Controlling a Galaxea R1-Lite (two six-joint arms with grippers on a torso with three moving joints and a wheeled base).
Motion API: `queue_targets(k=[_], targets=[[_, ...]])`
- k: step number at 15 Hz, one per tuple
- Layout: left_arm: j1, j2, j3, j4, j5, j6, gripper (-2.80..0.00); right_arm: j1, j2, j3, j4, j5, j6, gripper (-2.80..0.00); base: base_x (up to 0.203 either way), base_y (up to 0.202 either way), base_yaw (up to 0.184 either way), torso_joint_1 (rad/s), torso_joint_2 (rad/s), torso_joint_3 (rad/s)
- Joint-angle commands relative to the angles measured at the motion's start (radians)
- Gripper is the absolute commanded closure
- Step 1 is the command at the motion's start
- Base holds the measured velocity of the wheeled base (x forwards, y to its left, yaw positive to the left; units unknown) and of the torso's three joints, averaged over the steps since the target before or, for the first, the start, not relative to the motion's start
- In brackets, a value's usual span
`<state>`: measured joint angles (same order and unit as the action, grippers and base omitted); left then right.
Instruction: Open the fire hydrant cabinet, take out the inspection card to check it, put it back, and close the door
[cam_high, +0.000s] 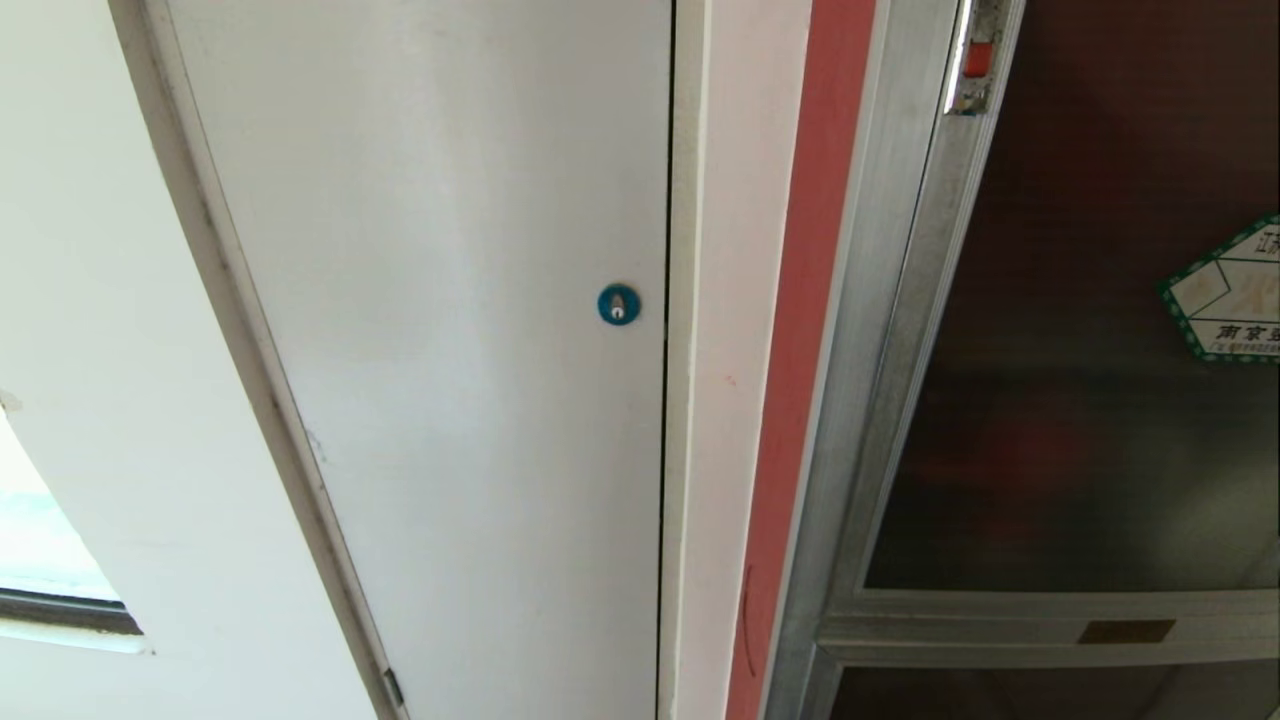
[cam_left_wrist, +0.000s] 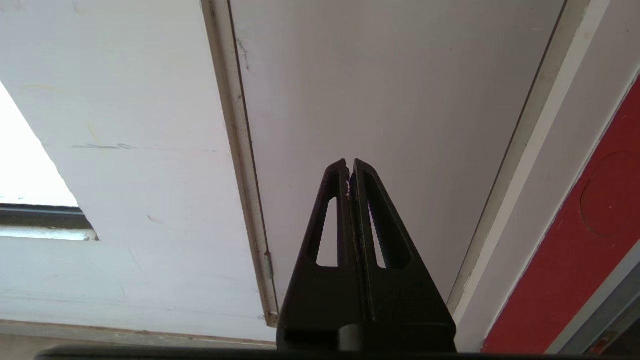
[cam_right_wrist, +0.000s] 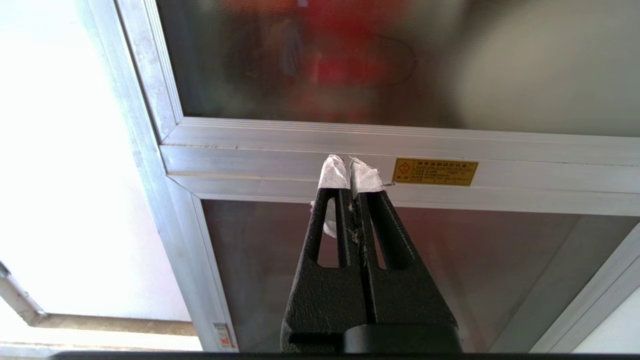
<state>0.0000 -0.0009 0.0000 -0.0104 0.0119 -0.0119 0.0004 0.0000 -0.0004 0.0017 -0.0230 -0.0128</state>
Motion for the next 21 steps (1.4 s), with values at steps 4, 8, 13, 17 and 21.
queue_targets(k=[4, 8, 13, 17, 21], targets=[[0.000, 0.001, 0.000, 0.000, 0.000, 0.000, 0.00, 0.001, 0.001, -0.001, 0.000, 0.001, 0.003, 0.00, 0.000, 0.000, 0.000, 0.000, 0.00, 0.000], [0.000, 0.001, 0.000, 0.000, 0.000, 0.000, 0.00, 0.001, 0.000, -0.001, -0.001, -0.001, 0.013, 0.00, 0.000, 0.000, 0.000, 0.000, 0.00, 0.000], [0.000, 0.001, 0.000, 0.000, 0.000, 0.000, 0.00, 0.001, 0.048, -0.213, 0.090, 0.022, 0.013, 0.00, 0.000, 0.000, 0.000, 0.000, 0.00, 0.000], [0.000, 0.001, 0.000, 0.000, 0.000, 0.000, 0.00, 0.001, 0.320, -0.478, 0.169, 0.196, 0.013, 0.00, 0.000, 0.000, 0.000, 0.000, 0.00, 0.000], [0.000, 0.001, 0.000, 0.000, 0.000, 0.000, 0.00, 0.002, 0.652, -0.739, 0.179, 0.461, 0.012, 0.00, 0.000, 0.000, 0.000, 0.000, 0.00, 0.000]])
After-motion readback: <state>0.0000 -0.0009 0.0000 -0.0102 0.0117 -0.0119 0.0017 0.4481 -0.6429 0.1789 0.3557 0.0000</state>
